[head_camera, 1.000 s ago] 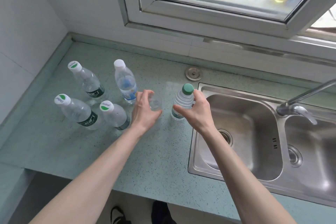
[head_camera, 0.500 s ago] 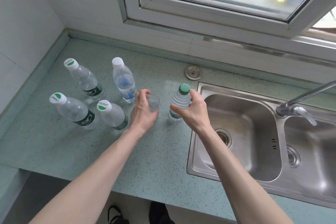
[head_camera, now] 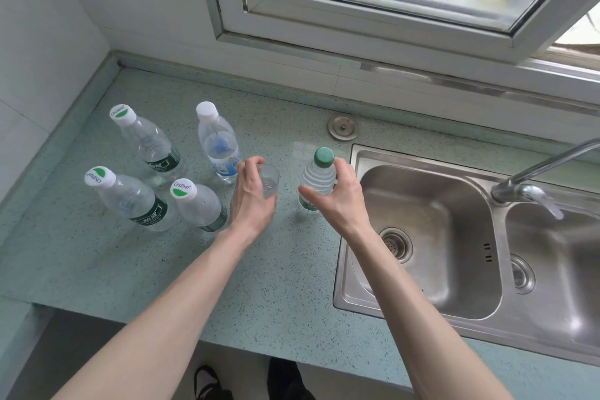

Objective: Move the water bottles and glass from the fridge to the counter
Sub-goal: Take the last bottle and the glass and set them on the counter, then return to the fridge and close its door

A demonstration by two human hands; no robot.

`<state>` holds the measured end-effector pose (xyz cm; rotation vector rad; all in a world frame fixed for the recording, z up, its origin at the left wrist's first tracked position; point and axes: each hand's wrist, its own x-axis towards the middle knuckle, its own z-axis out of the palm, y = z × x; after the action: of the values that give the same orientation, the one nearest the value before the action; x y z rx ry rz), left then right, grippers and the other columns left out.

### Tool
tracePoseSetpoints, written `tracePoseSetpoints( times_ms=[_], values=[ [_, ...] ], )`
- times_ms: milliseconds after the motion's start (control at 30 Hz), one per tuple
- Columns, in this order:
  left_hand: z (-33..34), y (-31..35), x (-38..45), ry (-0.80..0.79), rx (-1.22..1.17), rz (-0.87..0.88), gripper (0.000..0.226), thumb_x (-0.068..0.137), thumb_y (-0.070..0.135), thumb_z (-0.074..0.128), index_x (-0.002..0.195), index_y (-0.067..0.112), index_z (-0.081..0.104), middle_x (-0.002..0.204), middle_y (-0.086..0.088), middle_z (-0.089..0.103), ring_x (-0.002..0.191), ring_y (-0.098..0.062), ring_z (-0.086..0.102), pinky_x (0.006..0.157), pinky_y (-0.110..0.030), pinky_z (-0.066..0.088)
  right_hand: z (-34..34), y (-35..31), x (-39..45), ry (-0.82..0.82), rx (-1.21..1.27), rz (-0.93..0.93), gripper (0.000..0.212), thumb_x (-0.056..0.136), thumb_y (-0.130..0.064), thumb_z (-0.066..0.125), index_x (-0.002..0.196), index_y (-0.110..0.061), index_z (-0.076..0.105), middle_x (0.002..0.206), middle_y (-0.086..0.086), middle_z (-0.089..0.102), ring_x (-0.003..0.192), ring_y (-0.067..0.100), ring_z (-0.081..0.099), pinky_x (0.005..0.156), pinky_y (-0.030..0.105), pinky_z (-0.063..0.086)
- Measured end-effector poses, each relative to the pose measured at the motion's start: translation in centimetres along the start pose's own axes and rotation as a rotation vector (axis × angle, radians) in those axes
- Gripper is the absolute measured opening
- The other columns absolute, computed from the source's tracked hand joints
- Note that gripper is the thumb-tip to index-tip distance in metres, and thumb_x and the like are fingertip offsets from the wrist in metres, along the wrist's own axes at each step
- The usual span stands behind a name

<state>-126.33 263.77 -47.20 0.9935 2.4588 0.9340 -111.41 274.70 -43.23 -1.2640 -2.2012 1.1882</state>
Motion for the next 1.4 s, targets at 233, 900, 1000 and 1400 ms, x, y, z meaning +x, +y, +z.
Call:
tracePoseSetpoints(
  times_ms=[233, 900, 1000, 1400],
  values=[
    [-0.7, 0.8, -0.6, -0.009, -0.112, -0.052, 0.103, 0.082, 0.017, 0.088, 0.162, 0.01, 0.024, 0.162, -0.014, 0.037, 0.151, -0.03, 0.038, 0.119, -0.037, 0.035, 0.0, -0.1, -0.6, 0.0, 0.089, -0.027, 0.083, 0.083, -0.034, 0.094, 0.152, -0.018, 0.05, 0.143, 0.0, 0.058, 0.133, 0.016, 0.055, 0.116, 0.032, 0.042],
    [-10.3, 9.2, -6.3, 0.198, -0.656, 0.22, 0.065, 0.109, 0.053, 0.021, 0.16, 0.019, 0.042, 0.167, 0.007, 0.044, 0.156, 0.0, 0.034, 0.126, -0.014, 0.023, -8.4, -10.6, -5.1, 0.306, 0.515, -0.34, 0.1, 0.095, -0.092, 0.018, 0.163, -0.026, 0.047, 0.168, -0.008, 0.051, 0.155, -0.004, 0.041, 0.122, 0.011, 0.026],
    [-12.9, 11.4, -6.1, 0.238, -0.691, 0.314, 0.07, 0.107, 0.057, 0.019, 0.159, 0.016, 0.043, 0.164, 0.005, 0.048, 0.155, -0.001, 0.038, 0.128, -0.021, 0.025, -9.8, -12.7, -6.2, 0.404, 0.576, -0.413, 0.102, 0.093, -0.093, 0.019, 0.16, -0.024, 0.051, 0.164, -0.005, 0.056, 0.156, 0.004, 0.044, 0.124, 0.011, 0.027],
    [-20.9, 21.9, -7.5, 0.205, -0.821, 0.686, 0.073, 0.109, 0.064, 0.021, 0.157, 0.015, 0.045, 0.163, 0.001, 0.052, 0.154, -0.009, 0.042, 0.131, -0.045, 0.027, -16.5, -19.5, -12.1, 0.71, 0.511, -0.606, 0.096, 0.101, -0.083, 0.019, 0.158, -0.013, 0.053, 0.16, 0.004, 0.06, 0.155, 0.009, 0.048, 0.129, 0.023, 0.03]
  ],
)
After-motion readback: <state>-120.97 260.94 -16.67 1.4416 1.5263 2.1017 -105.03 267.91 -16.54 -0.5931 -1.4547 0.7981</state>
